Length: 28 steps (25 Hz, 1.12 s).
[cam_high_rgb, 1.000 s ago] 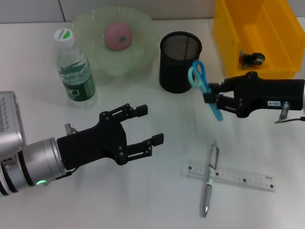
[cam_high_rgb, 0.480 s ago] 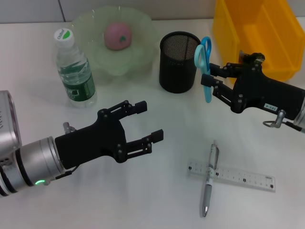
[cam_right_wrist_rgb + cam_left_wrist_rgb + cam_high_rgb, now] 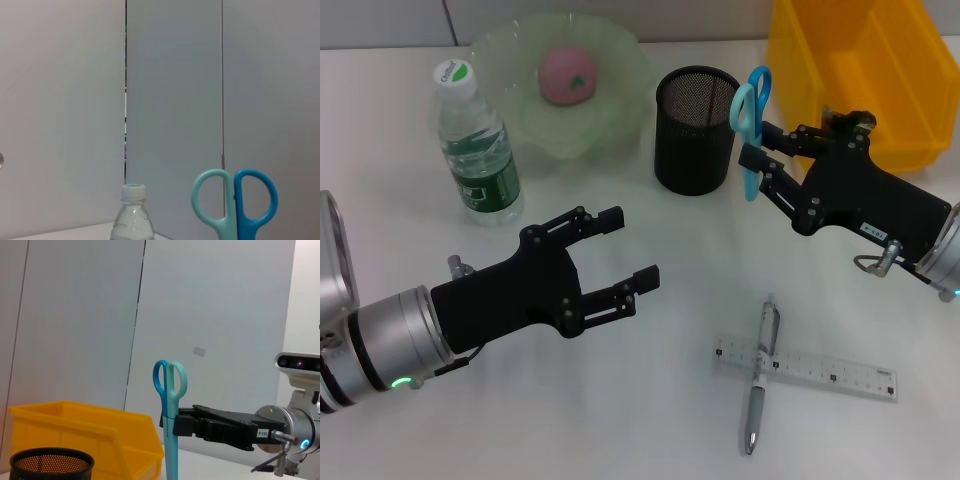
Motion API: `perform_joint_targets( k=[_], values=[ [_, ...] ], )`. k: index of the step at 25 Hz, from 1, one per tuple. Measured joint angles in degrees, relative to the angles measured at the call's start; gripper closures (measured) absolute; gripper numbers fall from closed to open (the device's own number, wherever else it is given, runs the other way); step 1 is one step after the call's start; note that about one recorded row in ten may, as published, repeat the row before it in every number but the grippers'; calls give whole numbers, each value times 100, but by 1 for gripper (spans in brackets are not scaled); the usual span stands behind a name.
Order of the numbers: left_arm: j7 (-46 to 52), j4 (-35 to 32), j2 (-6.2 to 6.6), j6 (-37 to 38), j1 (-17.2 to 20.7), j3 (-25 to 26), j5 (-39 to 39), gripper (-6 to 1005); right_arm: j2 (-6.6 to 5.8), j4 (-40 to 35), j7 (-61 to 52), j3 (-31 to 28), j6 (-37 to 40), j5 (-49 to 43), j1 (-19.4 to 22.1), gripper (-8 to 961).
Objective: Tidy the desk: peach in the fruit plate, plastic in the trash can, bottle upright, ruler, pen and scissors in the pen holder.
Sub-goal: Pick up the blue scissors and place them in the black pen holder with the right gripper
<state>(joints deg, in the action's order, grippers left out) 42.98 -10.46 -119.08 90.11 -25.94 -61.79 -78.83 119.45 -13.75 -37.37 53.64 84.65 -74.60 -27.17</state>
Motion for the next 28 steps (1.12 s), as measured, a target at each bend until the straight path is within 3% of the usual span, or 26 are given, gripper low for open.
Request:
perform_joint_targets(
  k=[6, 20, 28],
  values=[
    [0, 0, -1, 6, 1, 0, 0, 213, 3, -23, 229, 13, 6, 8, -7, 730],
    [57, 63, -1, -4, 17, 0, 88, 213, 25, 230, 4496, -7, 286, 367, -103, 730],
    [65, 135, -1, -3, 27, 0, 158, 214, 41, 418, 5573, -63, 257, 385, -216, 730]
  ],
)
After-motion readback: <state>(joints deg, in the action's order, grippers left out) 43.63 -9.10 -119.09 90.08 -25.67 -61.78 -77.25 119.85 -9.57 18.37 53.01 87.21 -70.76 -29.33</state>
